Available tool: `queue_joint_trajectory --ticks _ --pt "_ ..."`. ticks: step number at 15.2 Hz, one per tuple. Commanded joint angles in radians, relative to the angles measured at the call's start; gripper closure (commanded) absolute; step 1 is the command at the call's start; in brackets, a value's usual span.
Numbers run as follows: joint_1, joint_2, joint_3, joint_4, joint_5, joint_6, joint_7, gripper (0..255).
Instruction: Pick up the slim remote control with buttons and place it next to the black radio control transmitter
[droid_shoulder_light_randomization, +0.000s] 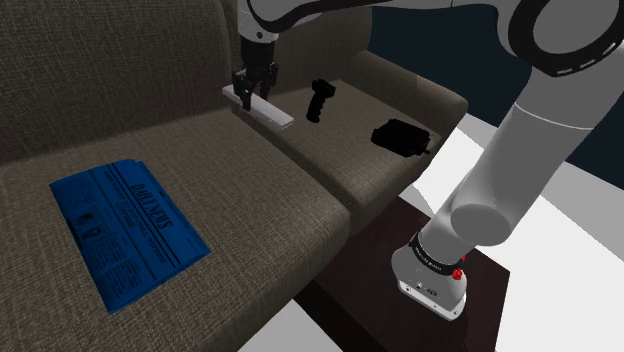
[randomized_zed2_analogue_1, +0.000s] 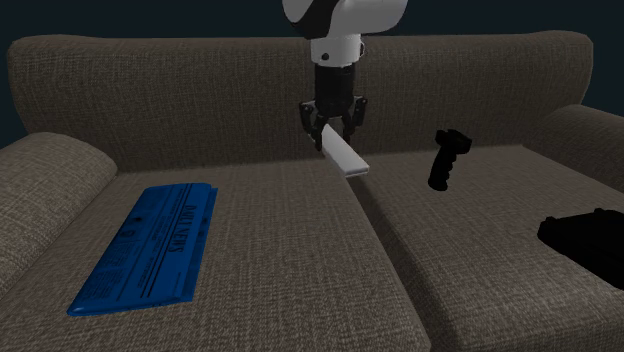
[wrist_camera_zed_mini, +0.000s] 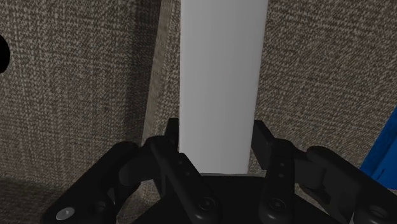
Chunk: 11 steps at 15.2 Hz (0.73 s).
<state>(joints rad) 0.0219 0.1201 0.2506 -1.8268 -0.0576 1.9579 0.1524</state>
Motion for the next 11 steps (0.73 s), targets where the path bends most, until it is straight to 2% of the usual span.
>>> queue_joint_trajectory --ticks 1,11 --pt "-0.027 -0.044 -0.018 -0.053 0.014 0.012 -0.048 255" --pt "-0.141 -0.207 -0.132 -0.248 0.049 0.052 -0.29 255"
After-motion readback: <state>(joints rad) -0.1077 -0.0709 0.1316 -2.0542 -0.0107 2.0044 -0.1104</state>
